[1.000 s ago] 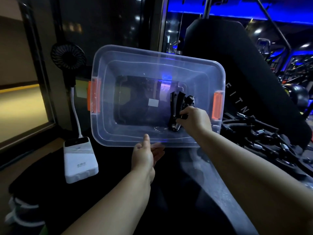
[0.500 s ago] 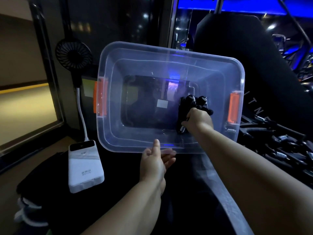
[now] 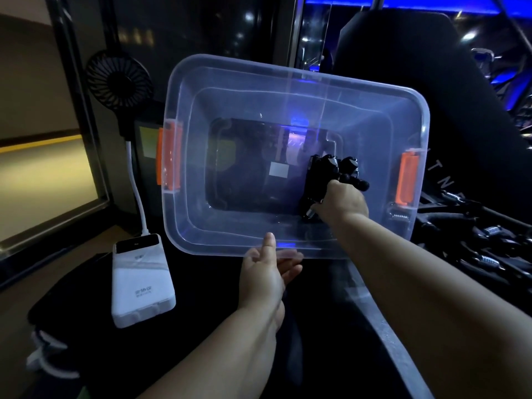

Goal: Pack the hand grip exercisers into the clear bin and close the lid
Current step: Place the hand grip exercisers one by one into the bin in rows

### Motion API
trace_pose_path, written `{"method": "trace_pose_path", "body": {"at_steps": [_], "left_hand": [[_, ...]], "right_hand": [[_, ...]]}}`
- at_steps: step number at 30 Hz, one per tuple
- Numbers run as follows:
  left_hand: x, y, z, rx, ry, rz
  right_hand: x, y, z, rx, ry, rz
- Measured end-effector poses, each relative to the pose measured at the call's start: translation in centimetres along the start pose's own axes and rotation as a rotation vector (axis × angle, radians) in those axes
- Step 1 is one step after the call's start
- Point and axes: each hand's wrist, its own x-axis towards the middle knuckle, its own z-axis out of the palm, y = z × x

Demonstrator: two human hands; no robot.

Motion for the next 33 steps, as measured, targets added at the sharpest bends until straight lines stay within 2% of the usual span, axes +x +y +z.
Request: {"method": "trace_pose_path", "body": {"at_steps": [8, 12, 22, 28, 33], "left_hand": [[-0.3, 0.2, 0.1, 0.005, 0.008, 0.007], [-0.3, 0.3, 0.1, 0.007, 0.017, -0.008], [-0.2, 0.1, 0.0, 0.022, 0.010, 0.005], [-0.1, 0.1, -0.1, 0.027, 0.006, 0.018], [-0.3, 0.0, -0.2, 0.031, -0.001, 0.047]], "right_hand": [[-0.1, 0.8, -1.4, -0.021, -0.066, -0.004], [-0.6, 1.7, -1.9, -0.038, -0.018, -0.084], [-5.2, 4.5, -4.5, 0.065, 0.168, -0.153], [-8.6, 9.0, -6.2, 0.112, 0.340, -0.022], [-10.4, 14.1, -6.0, 0.222, 0.335, 0.140]]}}
